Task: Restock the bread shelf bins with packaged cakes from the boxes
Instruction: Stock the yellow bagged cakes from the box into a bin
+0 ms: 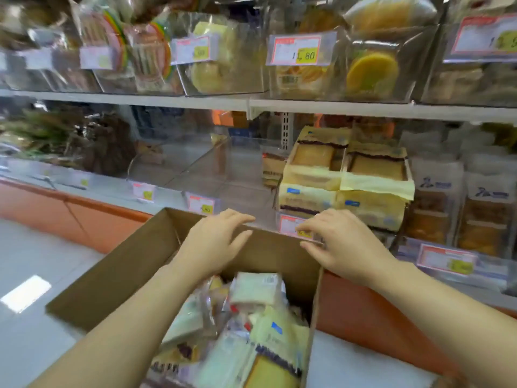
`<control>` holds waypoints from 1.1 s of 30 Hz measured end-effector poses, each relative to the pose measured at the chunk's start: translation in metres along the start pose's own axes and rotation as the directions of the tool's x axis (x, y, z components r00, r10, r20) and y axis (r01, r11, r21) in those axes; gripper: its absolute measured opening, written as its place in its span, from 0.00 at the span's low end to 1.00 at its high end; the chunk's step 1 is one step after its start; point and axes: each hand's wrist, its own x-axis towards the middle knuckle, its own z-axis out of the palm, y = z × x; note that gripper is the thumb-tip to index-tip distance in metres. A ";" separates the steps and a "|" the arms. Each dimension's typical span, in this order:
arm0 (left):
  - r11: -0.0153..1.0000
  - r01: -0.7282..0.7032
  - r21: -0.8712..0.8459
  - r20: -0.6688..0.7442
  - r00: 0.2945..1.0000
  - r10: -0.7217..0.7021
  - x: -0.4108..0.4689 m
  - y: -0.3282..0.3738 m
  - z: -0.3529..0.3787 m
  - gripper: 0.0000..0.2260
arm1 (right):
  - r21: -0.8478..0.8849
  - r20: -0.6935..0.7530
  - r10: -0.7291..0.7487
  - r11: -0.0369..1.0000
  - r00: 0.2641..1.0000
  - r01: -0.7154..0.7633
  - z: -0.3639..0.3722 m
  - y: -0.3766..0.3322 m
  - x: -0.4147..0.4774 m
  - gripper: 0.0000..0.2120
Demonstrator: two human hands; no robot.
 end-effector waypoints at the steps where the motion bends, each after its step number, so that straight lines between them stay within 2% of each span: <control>1: 0.999 0.050 -0.004 -0.002 0.999 -0.050 -0.013 -0.011 -0.002 0.16 | 0.014 0.057 -0.009 1.000 0.998 0.008 0.007 -0.011 0.003 0.13; 3: 0.989 0.144 -0.030 -0.004 0.990 -0.144 -0.035 -0.035 -0.004 0.14 | 0.066 0.169 -0.048 0.997 0.984 0.037 0.022 -0.032 0.011 0.15; 5: 0.976 0.206 -0.070 -0.007 0.978 -0.207 -0.050 -0.056 -0.002 0.13 | 0.099 0.337 -0.090 0.993 0.937 0.060 0.040 -0.049 0.021 0.16; 8: 0.954 0.284 -0.096 0.007 0.959 -0.285 -0.066 -0.080 0.007 0.13 | 0.134 0.620 -0.138 0.989 0.773 0.069 0.070 -0.067 0.033 0.18; 11: 0.928 0.355 -0.113 0.108 0.933 -0.343 -0.076 -0.095 0.018 0.13 | 0.086 0.805 -0.145 0.988 0.575 0.129 0.098 -0.080 0.039 0.24; 13: 0.923 0.379 -0.076 0.217 0.909 -0.355 -0.077 -0.101 0.023 0.14 | 0.043 0.895 -0.106 0.987 0.432 0.154 0.112 -0.085 0.041 0.27; 15: 0.925 0.376 -0.060 0.261 0.900 -0.349 -0.078 -0.105 0.026 0.15 | 0.029 0.945 -0.086 0.983 0.315 0.181 0.123 -0.088 0.041 0.28; 17: 0.930 0.367 -0.037 0.289 0.894 -0.341 -0.079 -0.107 0.027 0.16 | 0.040 0.964 -0.102 0.969 0.246 0.245 0.131 -0.089 0.038 0.26; 19: 0.930 0.367 -0.003 0.336 0.877 -0.345 -0.080 -0.109 0.028 0.18 | 0.057 0.966 -0.127 0.955 0.225 0.291 0.133 -0.092 0.037 0.21; 21: 0.926 0.376 -0.025 0.370 0.864 -0.341 -0.081 -0.108 0.027 0.19 | 0.087 0.941 -0.171 0.956 0.291 0.280 0.128 -0.092 0.042 0.17; 22: 0.923 0.378 -0.064 0.378 0.866 -0.328 -0.081 -0.106 0.027 0.19 | 0.105 0.913 -0.194 0.962 0.359 0.252 0.122 -0.090 0.047 0.14; 25: 0.887 0.375 -0.271 0.402 0.881 -0.250 -0.082 -0.095 0.025 0.19 | 0.139 0.744 -0.199 0.980 0.638 0.144 0.092 -0.077 0.071 0.09; 27: 0.857 0.361 -0.368 0.419 0.887 -0.194 -0.082 -0.084 0.024 0.21 | 0.173 0.609 -0.191 0.979 0.770 0.106 0.068 -0.070 0.084 0.05; 30: 0.870 0.295 -0.395 0.388 0.912 -0.133 -0.076 -0.068 0.023 0.26 | 0.189 0.465 -0.213 0.972 0.859 0.139 0.040 -0.066 0.087 0.03; 33: 0.874 0.210 -0.438 0.256 0.961 -0.103 -0.063 -0.054 0.022 0.28 | 0.219 0.311 -0.229 0.962 0.922 0.165 0.020 -0.062 0.081 0.03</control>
